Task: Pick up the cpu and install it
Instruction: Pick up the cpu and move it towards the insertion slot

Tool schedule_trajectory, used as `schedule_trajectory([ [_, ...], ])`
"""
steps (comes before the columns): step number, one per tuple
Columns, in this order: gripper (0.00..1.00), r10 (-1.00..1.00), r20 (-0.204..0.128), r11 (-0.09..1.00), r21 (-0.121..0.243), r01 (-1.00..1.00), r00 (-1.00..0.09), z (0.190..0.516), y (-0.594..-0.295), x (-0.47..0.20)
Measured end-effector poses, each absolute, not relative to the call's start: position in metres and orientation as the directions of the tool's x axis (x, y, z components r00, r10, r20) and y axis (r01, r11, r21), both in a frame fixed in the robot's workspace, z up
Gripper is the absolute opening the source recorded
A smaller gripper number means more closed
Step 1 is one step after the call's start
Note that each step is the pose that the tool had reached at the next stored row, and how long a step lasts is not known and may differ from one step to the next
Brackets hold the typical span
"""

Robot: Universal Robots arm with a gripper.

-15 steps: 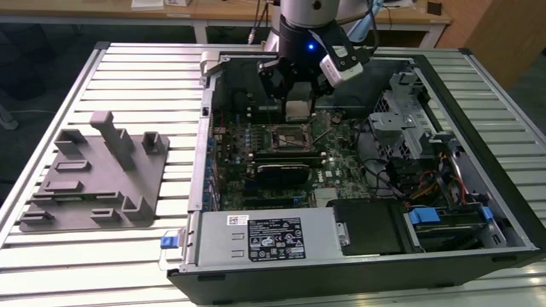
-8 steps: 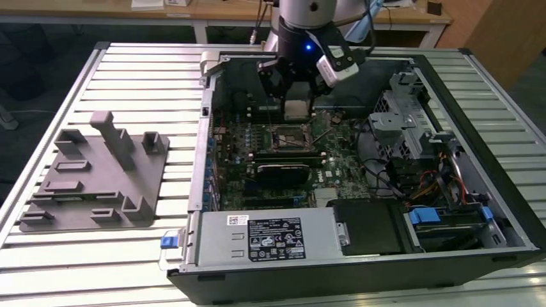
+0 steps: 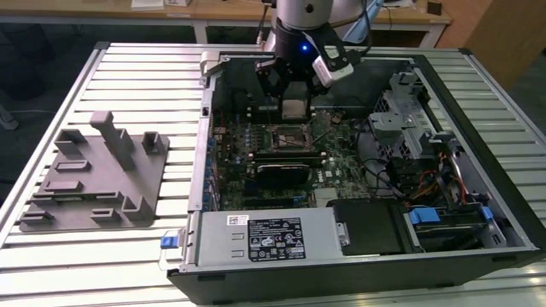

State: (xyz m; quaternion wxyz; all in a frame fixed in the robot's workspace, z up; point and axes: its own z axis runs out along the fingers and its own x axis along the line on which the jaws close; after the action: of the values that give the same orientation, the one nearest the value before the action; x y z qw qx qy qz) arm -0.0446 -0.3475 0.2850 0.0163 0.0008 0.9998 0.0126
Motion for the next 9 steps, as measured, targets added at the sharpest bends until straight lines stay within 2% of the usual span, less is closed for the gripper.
schedule_trajectory([
  [9, 0.55, 0.002, -0.032, 1.000, 0.023, 0.002, -0.999, 0.2822, -0.3442, -0.0427],
])
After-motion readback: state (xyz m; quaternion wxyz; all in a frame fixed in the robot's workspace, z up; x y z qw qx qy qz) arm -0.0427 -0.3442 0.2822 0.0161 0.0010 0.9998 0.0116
